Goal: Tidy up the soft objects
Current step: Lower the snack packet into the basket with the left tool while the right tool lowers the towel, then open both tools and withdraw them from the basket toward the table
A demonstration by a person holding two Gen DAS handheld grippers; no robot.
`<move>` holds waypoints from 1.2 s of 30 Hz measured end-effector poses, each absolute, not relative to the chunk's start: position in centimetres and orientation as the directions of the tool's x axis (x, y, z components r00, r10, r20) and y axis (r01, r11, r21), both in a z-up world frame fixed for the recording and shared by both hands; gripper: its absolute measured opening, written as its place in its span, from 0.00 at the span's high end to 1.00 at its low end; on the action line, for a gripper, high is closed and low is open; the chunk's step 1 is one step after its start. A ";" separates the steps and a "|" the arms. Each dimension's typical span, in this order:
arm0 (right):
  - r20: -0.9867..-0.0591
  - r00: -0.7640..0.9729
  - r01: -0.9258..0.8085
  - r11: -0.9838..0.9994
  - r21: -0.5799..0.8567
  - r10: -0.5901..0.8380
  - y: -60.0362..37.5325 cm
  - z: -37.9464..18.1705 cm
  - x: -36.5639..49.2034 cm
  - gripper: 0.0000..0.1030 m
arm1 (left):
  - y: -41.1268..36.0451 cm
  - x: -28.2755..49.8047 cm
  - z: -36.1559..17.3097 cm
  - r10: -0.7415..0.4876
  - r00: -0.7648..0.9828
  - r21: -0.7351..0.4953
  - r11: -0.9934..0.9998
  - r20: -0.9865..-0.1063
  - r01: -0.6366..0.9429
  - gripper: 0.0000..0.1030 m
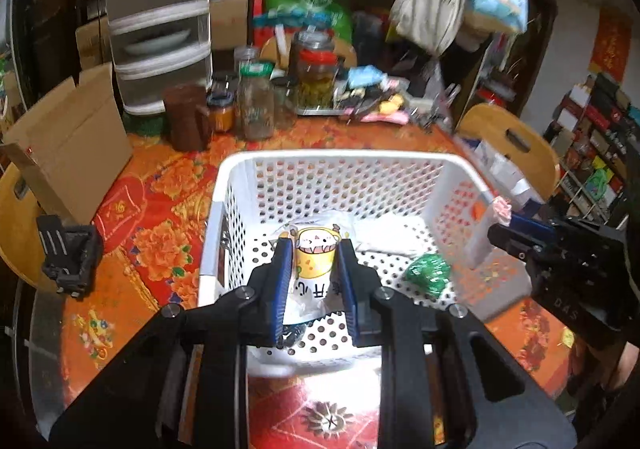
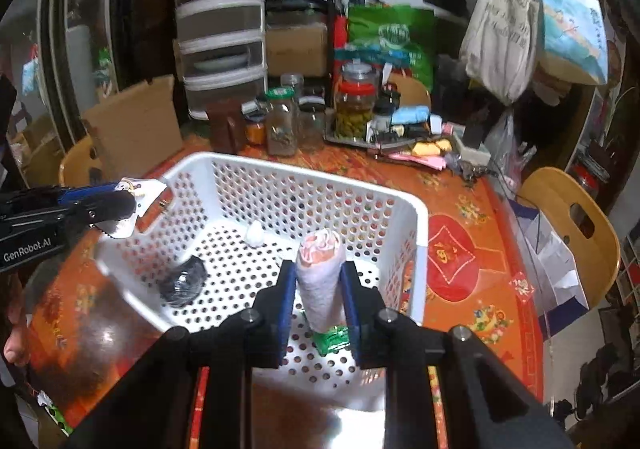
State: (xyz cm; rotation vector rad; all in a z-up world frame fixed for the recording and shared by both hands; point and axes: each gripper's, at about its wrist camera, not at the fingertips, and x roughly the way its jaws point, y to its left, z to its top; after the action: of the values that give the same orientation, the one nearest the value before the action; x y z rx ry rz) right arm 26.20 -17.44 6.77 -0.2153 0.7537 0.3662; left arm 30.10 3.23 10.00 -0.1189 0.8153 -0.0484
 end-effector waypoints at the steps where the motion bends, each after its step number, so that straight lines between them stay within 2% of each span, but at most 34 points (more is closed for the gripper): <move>1: -0.711 0.661 -0.395 0.917 -0.058 0.240 -17.3 6.3 26.7 0.79 | 3.2 30.7 9.2 -0.088 0.672 -0.127 0.992 -0.735 -0.009 0.79; 6: -0.749 0.623 -0.391 0.919 -0.051 0.224 -17.0 4.2 28.8 0.80 | 3.0 33.0 5.9 -0.087 0.620 -0.128 0.991 -0.780 -0.023 0.79; 9: -0.768 0.601 -0.390 0.920 -0.042 0.220 -16.7 3.3 29.4 0.80 | 2.7 33.3 4.8 -0.085 0.612 -0.120 0.993 -0.787 -0.017 0.77; 10: -0.772 0.598 -0.391 0.919 -0.049 0.213 -16.6 3.0 29.5 0.80 | 2.7 33.4 4.5 -0.087 0.610 -0.122 0.992 -0.788 -0.016 0.73; 15: -0.786 0.588 -0.383 0.922 -0.065 0.189 -16.3 2.0 29.9 0.80 | 2.8 33.4 4.1 -0.089 0.615 -0.123 0.992 -0.784 -0.013 0.71; 16: -0.786 0.588 -0.381 0.923 -0.063 0.189 -16.3 1.9 30.0 0.80 | 2.9 33.3 4.2 -0.088 0.615 -0.122 0.992 -0.783 -0.014 0.67; 18: -0.784 0.593 -0.372 0.926 -0.061 0.186 -16.4 1.9 30.1 0.79 | 2.9 33.0 4.3 -0.084 0.622 -0.118 0.993 -0.778 -0.014 0.53; 20: -0.772 0.608 -0.362 0.930 -0.064 0.184 -16.5 2.1 29.9 0.79 | 3.1 32.4 4.8 -0.090 0.641 -0.125 0.992 -0.762 -0.010 0.34; 21: -0.767 0.614 -0.360 0.931 -0.060 0.188 -16.6 2.2 29.8 0.79 | 3.2 32.2 5.0 -0.090 0.647 -0.127 0.992 -0.757 -0.010 0.32; 22: -0.760 0.620 -0.358 0.932 -0.054 0.194 -16.7 2.4 29.7 0.76 | 3.2 31.9 5.2 -0.088 0.654 -0.127 0.992 -0.751 -0.012 0.27; 24: -0.748 0.632 -0.356 0.933 -0.046 0.204 -16.9 2.9 29.5 0.63 | 3.4 31.5 5.7 -0.089 0.663 -0.129 0.992 -0.743 -0.011 0.19; 26: -0.734 0.646 -0.350 0.936 -0.041 0.209 -17.1 3.4 29.3 0.37 | 3.4 31.1 6.0 -0.083 0.670 -0.120 0.993 -0.738 -0.010 0.10; 30: -0.721 0.658 -0.345 0.938 -0.035 0.215 -17.3 4.2 28.9 0.29 | 3.5 30.5 6.8 -0.070 0.684 -0.108 0.994 -0.726 -0.013 0.01; 31: -0.718 0.662 -0.343 0.939 -0.036 0.215 -17.3 4.4 28.8 0.23 | 3.4 30.4 7.0 -0.070 0.687 -0.106 0.994 -0.723 -0.011 0.00; 32: -0.712 0.669 -0.341 0.939 -0.039 0.213 -17.4 4.6 28.7 0.17 | 3.3 30.2 7.2 -0.067 0.691 -0.100 0.995 -0.720 -0.007 0.00; 36: -0.704 0.676 -0.334 0.942 -0.032 0.216 -17.6 5.1 28.3 0.08 | 2.9 29.2 8.0 -0.049 0.701 -0.067 0.998 -0.712 0.002 0.00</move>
State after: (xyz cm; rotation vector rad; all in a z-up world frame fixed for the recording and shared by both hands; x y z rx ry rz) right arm 28.35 -17.60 5.06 -0.1635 0.7686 0.3105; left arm 29.18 2.90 8.03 -0.0631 0.7938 -0.0284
